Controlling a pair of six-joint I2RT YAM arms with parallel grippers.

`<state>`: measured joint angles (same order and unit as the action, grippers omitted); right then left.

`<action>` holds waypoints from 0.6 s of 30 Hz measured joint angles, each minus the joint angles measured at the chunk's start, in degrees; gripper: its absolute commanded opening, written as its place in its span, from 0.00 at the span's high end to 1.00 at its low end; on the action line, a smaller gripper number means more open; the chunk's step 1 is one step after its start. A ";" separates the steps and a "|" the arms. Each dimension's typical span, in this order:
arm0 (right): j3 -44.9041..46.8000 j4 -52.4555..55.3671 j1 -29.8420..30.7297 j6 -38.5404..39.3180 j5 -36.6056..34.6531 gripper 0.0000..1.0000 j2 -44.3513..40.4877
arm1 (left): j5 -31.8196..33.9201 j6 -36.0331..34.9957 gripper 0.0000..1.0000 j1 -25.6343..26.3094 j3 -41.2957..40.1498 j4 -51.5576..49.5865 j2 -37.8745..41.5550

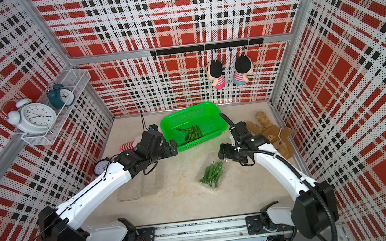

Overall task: Take small green peppers out of containers
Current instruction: Move the packing box to the center of the board.

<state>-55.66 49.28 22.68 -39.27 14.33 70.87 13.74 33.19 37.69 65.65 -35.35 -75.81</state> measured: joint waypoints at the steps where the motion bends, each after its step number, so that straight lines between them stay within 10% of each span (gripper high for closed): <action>1: 3.02 -0.52 0.94 -1.40 1.18 0.20 -1.14 | -0.07 0.00 0.02 0.66 0.31 0.13 -0.63; 18: 6.91 -19.21 14.82 -15.78 7.26 0.19 8.00 | 0.09 0.79 0.02 4.90 1.60 1.27 -3.32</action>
<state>-48.75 30.06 37.50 -55.05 21.58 78.87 13.82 33.98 42.59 67.24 -34.09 -79.13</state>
